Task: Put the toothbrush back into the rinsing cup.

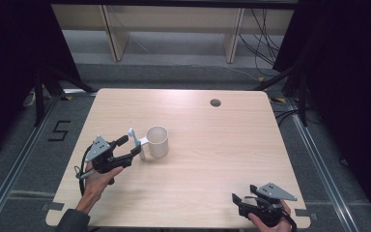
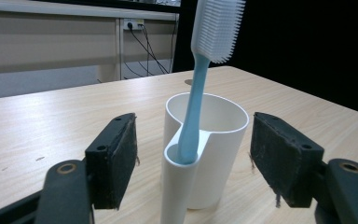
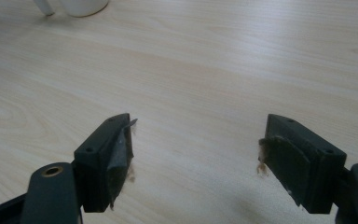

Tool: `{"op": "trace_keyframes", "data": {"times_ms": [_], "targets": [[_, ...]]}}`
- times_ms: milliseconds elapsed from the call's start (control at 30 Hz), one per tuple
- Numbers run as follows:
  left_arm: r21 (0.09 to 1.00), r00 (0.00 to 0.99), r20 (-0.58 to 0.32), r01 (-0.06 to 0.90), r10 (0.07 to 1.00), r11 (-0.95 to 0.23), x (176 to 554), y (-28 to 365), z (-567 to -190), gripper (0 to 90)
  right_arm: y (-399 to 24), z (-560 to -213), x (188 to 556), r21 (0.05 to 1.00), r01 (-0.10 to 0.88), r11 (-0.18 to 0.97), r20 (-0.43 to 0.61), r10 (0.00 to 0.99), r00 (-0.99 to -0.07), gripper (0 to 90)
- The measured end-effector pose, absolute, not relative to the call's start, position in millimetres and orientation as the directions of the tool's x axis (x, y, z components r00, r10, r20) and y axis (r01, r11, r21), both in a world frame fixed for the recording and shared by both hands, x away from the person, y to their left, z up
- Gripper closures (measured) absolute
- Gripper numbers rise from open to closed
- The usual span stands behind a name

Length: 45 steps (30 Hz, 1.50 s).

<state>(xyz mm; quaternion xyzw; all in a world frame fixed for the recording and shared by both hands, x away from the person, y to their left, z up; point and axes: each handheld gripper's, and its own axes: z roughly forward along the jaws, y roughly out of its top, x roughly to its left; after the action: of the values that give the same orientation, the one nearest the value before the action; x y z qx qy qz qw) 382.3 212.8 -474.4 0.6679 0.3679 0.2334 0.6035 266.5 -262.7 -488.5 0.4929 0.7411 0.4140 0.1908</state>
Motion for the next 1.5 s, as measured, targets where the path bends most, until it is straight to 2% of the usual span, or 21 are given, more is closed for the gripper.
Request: {"op": "trace_keyframes", "data": {"times_ms": [367,733,833,1500], "targets": [[0.967,0.624,-0.184,0.252,0.760,0.027,375,213,-469,16.2,-263,-488,267,0.802,0.574,0.166,0.131,0.888,-0.440,24.9],[0.961,0.615,-0.191,0.275,0.765,0.018,366,216,-462,16.2,-263,-488,266,0.802,0.574,0.167,0.129,0.889,-0.439,24.9],[0.957,0.611,-0.193,0.291,0.767,0.009,363,216,-461,16.2,-263,-488,266,0.799,0.582,0.150,0.155,0.884,-0.441,24.9],[0.938,0.653,-0.194,0.342,0.732,-0.057,333,216,-456,16.2,-263,-487,265,0.792,0.592,0.153,0.152,0.889,-0.432,24.9]]}}
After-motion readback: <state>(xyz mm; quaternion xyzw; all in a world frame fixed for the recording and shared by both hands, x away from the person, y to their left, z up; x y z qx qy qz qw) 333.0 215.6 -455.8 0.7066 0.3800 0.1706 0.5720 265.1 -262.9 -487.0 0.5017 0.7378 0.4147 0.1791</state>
